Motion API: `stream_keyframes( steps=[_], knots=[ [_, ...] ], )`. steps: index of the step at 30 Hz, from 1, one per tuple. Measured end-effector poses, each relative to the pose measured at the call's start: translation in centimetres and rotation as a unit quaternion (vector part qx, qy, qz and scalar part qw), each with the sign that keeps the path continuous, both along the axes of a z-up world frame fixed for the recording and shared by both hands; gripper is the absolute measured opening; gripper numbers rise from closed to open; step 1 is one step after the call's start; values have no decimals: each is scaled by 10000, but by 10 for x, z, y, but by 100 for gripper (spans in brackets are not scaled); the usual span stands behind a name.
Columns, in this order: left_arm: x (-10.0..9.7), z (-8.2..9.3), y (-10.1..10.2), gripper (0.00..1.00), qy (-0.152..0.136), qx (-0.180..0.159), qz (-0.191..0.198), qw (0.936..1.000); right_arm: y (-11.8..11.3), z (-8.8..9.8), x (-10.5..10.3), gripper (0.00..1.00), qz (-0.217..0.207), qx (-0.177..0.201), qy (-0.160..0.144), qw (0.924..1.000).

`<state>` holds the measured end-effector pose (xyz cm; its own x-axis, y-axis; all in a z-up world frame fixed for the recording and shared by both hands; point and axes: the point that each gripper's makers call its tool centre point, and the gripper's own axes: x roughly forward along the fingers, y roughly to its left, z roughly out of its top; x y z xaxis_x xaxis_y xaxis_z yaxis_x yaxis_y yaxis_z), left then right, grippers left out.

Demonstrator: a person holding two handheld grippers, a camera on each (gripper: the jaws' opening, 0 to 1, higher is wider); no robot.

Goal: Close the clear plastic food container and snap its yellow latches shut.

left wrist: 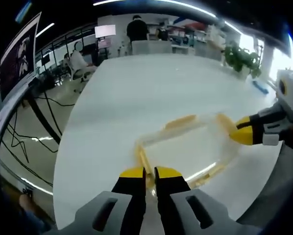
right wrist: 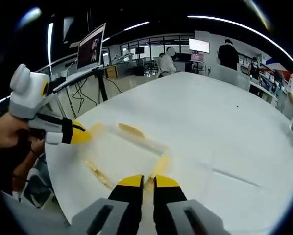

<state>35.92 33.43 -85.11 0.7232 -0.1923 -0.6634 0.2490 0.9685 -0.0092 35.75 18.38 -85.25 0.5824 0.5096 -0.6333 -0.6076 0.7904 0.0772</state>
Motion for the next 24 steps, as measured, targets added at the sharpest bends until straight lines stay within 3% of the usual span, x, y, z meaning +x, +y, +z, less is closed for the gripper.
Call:
stream_keyframes(
  steps=[14,24],
  knots=[
    [-8,26,-11,3,-147,-1,218,9997,-11,35,-2,2,42,246,-103,9996],
    [-13,46,-26,3,-342,-18,298,9990,-26,43,-9,2,-32,307,-147,9994]
  ],
)
